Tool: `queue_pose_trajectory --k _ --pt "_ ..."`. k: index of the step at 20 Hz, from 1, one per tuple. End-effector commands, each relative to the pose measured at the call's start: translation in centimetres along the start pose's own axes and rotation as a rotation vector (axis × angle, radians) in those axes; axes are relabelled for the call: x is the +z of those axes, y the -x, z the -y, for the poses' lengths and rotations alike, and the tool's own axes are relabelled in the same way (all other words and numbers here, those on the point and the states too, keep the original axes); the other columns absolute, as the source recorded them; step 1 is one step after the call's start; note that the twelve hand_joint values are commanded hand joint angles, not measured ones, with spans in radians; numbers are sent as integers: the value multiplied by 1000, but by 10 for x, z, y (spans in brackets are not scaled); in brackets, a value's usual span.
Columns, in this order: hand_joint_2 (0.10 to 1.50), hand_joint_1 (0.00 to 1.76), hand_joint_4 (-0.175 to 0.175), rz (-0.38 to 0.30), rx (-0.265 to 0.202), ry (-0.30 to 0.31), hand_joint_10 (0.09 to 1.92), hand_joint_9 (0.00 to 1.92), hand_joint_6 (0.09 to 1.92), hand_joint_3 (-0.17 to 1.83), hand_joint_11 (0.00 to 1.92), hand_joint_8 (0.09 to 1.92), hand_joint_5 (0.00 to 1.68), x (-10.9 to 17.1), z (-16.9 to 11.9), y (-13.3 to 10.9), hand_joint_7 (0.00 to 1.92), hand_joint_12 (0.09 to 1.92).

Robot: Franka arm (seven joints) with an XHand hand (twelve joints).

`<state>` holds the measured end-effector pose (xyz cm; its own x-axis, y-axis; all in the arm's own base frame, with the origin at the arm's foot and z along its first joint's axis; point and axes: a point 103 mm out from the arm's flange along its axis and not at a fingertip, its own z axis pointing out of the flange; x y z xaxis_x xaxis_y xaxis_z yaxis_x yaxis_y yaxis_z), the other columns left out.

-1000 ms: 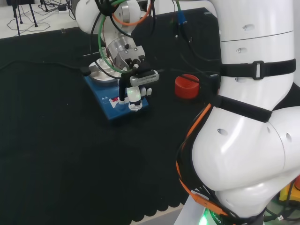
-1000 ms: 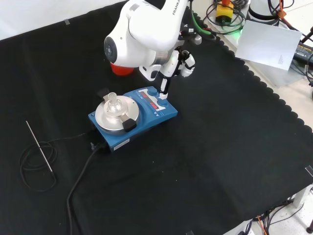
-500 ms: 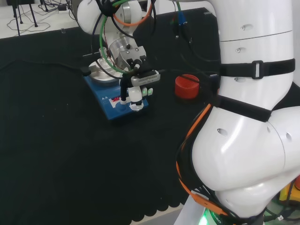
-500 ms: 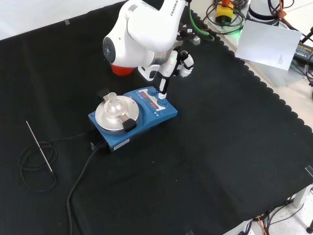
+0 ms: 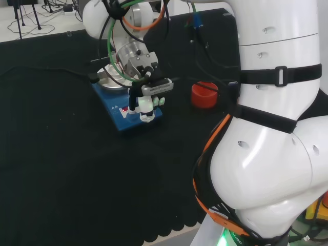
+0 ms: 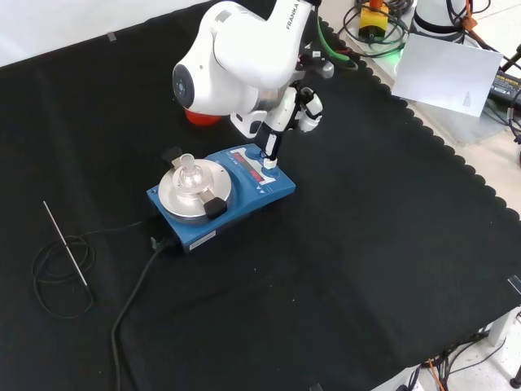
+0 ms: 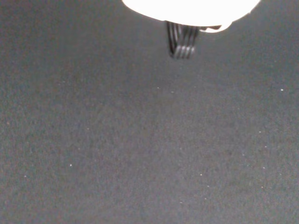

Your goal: Turn on the heater.

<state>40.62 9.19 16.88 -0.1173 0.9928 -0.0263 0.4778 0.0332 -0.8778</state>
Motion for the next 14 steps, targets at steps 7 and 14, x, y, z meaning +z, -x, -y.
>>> queue_pose_trajectory --k 7,14 --pt "601 1478 -12 -8 -1 -8 1653 1793 87 1212 1727 1644 148 1 -3 6 1664 1538" --pt "600 1478 -13 -1 12 -4 1653 1795 87 1216 1729 1644 154 -3 4 -6 1665 1538"
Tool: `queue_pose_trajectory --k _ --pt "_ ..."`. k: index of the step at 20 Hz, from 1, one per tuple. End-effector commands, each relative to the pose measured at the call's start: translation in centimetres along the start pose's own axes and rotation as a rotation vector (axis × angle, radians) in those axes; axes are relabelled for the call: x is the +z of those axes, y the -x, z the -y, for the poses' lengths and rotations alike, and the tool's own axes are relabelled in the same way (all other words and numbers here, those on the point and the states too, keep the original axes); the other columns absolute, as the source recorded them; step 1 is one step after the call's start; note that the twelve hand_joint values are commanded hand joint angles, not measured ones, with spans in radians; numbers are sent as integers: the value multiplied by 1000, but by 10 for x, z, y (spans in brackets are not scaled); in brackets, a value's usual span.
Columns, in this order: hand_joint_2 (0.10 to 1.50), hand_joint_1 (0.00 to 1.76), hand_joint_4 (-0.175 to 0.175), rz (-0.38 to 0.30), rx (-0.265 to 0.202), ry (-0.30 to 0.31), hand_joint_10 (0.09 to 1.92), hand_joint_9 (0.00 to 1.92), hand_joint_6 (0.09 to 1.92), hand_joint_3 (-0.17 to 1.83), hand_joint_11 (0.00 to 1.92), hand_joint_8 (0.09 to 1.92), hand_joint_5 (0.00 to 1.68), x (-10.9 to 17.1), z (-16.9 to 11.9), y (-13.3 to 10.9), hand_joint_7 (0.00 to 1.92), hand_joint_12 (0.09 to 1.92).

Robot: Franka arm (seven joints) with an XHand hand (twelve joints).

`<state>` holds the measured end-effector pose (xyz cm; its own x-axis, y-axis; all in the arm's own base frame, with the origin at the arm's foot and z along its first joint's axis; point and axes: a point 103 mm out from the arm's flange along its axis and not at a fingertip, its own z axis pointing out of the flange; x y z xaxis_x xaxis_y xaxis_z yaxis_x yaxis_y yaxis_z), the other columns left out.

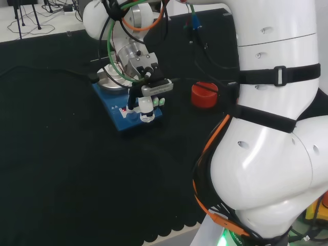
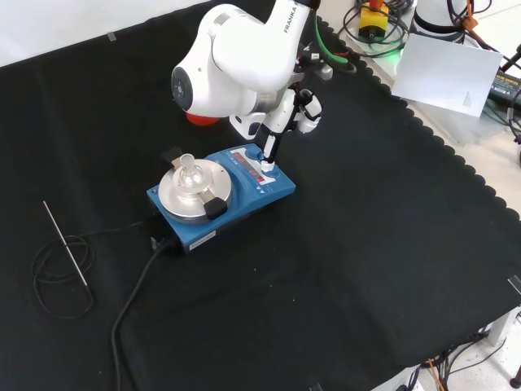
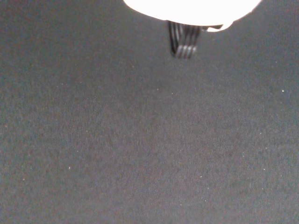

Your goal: Turn on the heater.

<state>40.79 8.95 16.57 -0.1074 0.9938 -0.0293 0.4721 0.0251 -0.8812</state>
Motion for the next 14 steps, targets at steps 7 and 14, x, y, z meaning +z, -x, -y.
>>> queue_pose_trajectory --k 7,14 --pt "598 1478 -13 -10 13 48 1653 1795 87 1218 1729 1644 157 -18 31 -12 1665 1538" --pt "597 1478 -14 -24 15 74 1653 1795 87 1220 1729 1644 158 -23 45 -6 1665 1538"
